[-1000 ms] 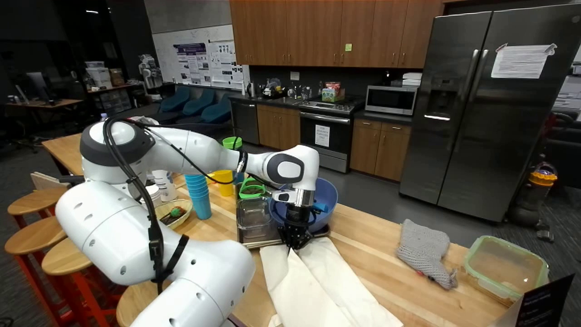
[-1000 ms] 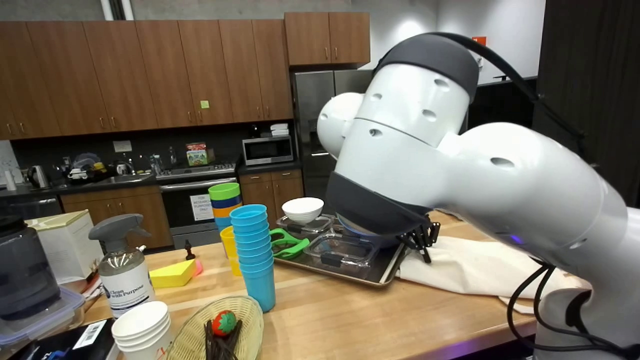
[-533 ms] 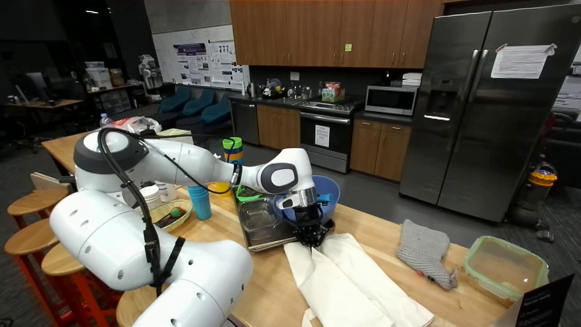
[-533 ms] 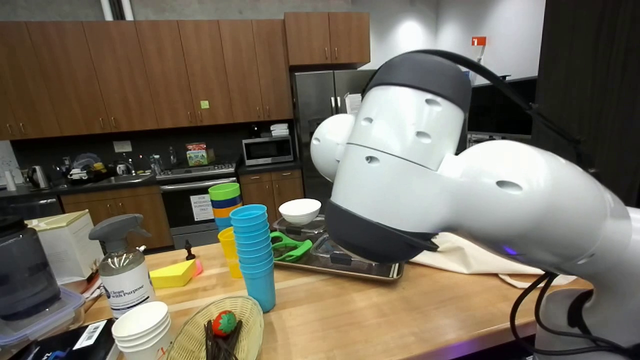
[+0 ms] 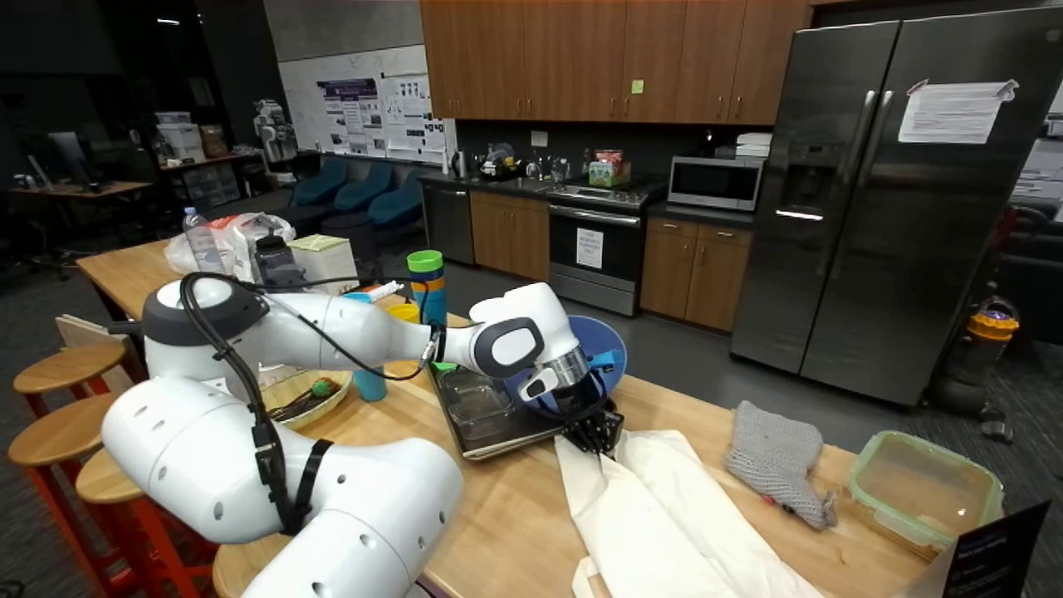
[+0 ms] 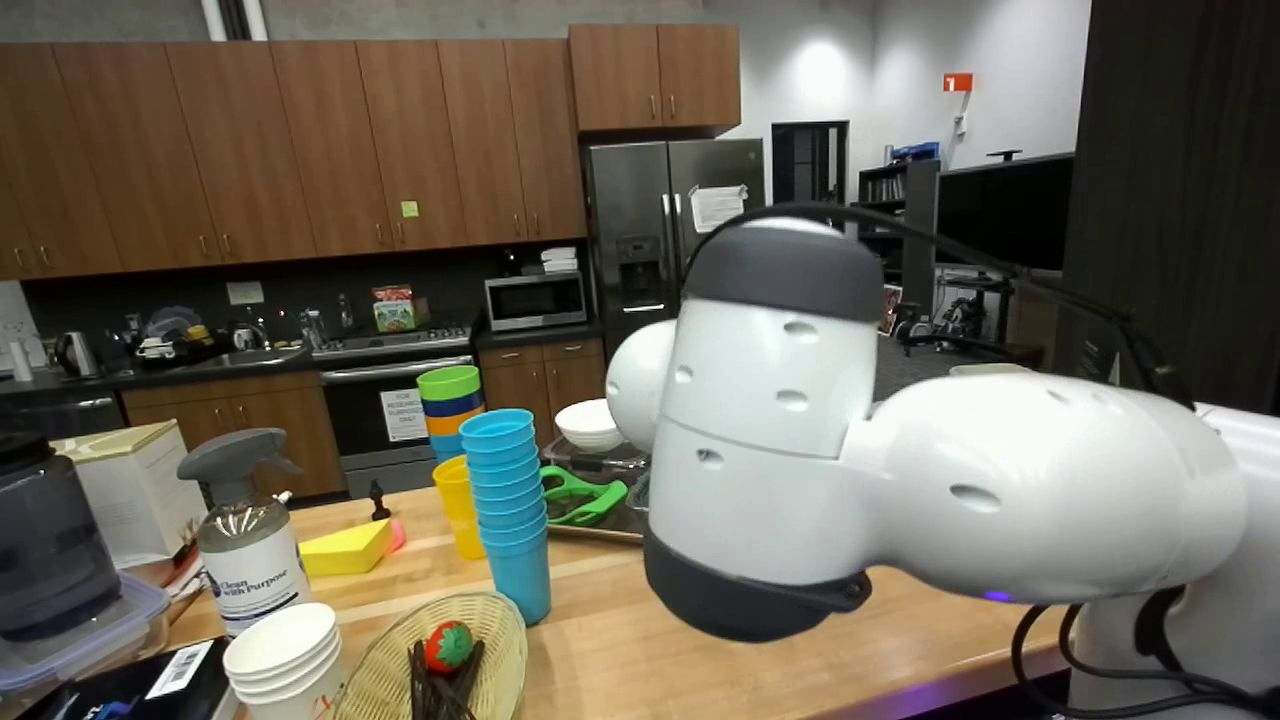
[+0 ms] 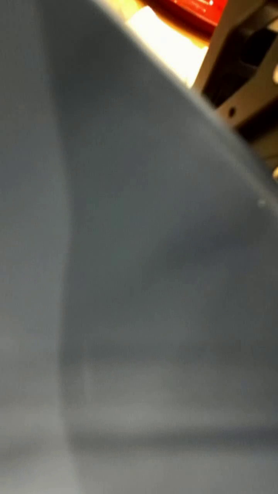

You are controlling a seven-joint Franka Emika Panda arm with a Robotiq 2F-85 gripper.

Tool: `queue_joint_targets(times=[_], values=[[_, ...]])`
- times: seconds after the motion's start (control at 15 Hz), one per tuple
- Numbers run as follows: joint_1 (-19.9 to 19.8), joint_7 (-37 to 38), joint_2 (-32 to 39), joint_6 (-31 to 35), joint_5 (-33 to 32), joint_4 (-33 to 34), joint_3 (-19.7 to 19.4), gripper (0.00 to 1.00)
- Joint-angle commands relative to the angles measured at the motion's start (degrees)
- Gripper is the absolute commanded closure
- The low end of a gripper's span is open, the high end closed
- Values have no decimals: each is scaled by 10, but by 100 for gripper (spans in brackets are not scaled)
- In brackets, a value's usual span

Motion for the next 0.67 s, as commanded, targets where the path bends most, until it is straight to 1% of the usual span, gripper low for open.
queue_joint_targets(times=[0.0, 0.07, 0.13, 0.2, 0.27, 0.33, 0.4, 0.53, 0.6], values=[[0, 11, -127, -36, 76, -8, 10, 99], [-5, 7, -159, -54, 97, -5, 14, 99], [-1, 7, -185, -75, 108, -7, 10, 99], [-11, 7, -169, -55, 95, -15, 11, 99], [-27, 5, -128, -8, 66, -26, 11, 99], [-34, 4, -136, -2, 63, -24, 15, 99], [-24, 22, -135, 2, 52, -26, 19, 99], [-26, 25, -129, 15, 41, -31, 22, 99], [-22, 25, -126, 28, 57, -31, 23, 99]])
